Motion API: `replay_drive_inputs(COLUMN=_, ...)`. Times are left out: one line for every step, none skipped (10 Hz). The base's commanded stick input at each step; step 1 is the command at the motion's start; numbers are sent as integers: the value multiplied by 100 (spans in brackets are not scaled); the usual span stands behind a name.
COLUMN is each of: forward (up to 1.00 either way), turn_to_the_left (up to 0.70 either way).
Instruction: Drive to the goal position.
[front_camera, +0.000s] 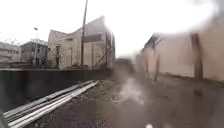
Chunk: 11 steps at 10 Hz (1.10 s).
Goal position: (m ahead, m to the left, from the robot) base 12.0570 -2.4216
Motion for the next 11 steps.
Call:
replay_drive_inputs(forward=50, turn_to_the_left=-43)
replay_drive_inputs(forward=50, turn_to_the_left=-38)
replay_drive_inputs(forward=50, turn_to_the_left=-11)
replay_drive_inputs(forward=50, turn_to_the_left=7)
replay_drive_inputs(forward=50, turn_to_the_left=7)
replay_drive_inputs(forward=50, turn_to_the_left=7)
replay_drive_inputs(forward=50, turn_to_the_left=7)
replay_drive_inputs(forward=50, turn_to_the_left=7)
replay_drive_inputs(forward=50, turn_to_the_left=7)
replay_drive_inputs(forward=50, turn_to_the_left=7)
replay_drive_inputs(forward=50, turn_to_the_left=7)
